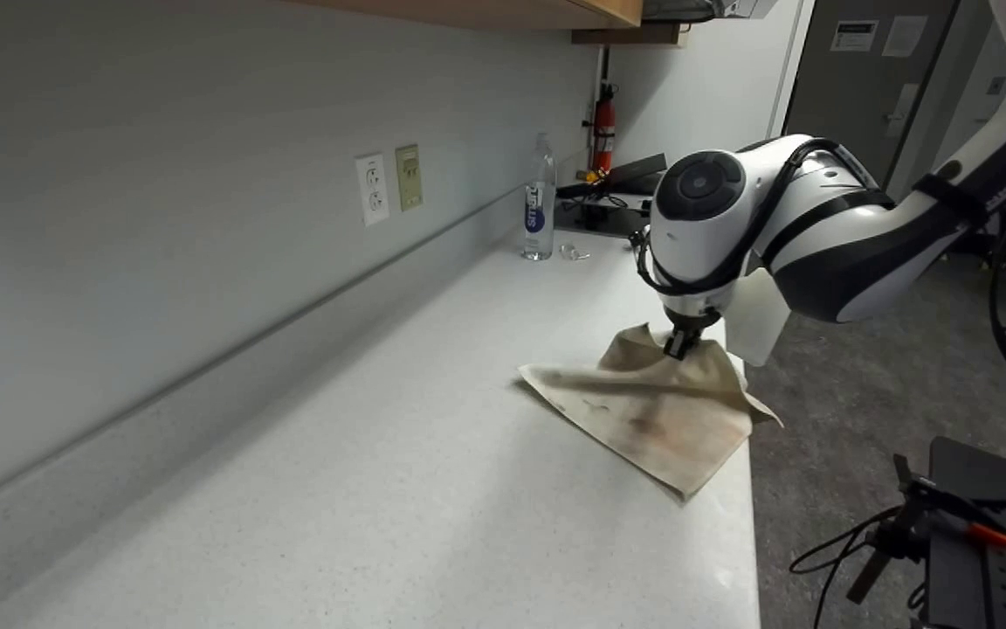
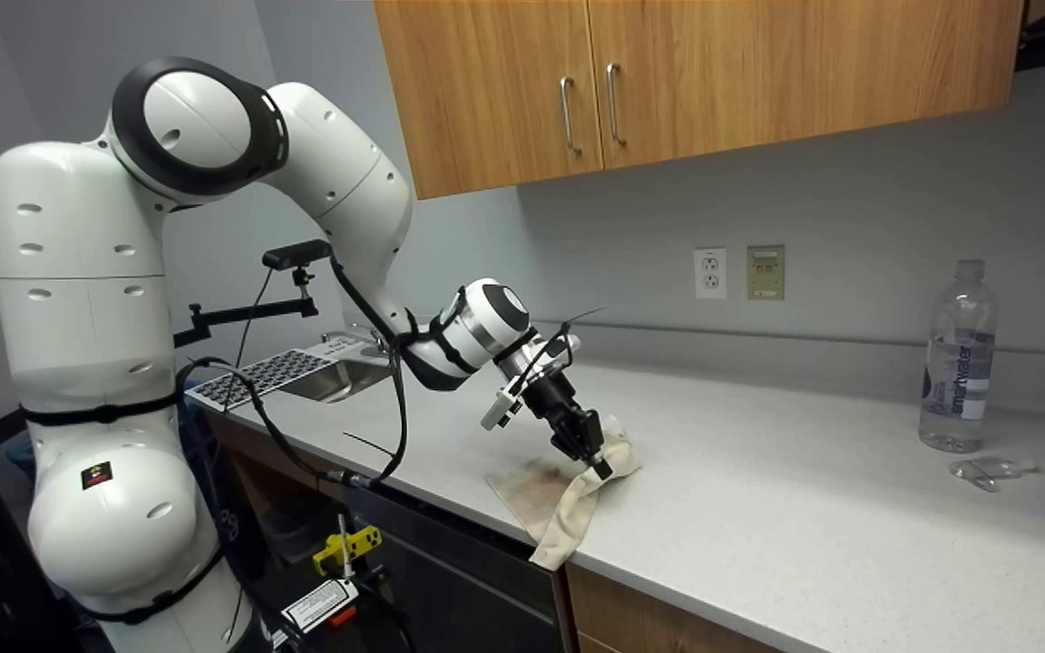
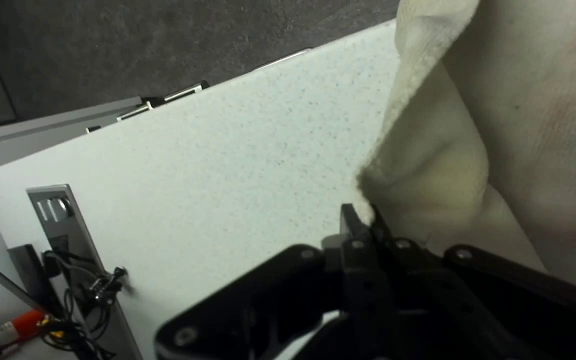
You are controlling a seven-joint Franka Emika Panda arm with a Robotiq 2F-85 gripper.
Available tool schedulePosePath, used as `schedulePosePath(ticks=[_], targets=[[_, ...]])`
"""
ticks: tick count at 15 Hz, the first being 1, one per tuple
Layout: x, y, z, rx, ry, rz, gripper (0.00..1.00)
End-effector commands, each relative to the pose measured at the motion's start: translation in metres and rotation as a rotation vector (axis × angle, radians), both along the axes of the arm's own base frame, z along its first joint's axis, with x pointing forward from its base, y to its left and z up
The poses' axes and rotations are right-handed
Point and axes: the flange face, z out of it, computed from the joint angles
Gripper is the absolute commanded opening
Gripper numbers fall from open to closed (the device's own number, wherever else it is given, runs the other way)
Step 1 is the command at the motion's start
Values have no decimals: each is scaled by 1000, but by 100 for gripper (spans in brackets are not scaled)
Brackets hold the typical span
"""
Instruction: Unfold the napkin completely
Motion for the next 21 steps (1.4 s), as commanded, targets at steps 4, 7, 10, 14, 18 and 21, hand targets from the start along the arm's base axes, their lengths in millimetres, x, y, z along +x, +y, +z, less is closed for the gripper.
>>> schedulePosePath(ticks=[4, 7, 10, 14, 18, 21], targets=[[22, -14, -21, -88, -31, -168, 1], [29, -22, -29, -137, -54, -217, 1], [36, -23, -33, -168, -81, -232, 1], [43, -26, -30, -195, -136, -264, 29], [45, -27, -19, -272, -224, -303, 58], [46, -23, -10, -322, -284, -316, 81]])
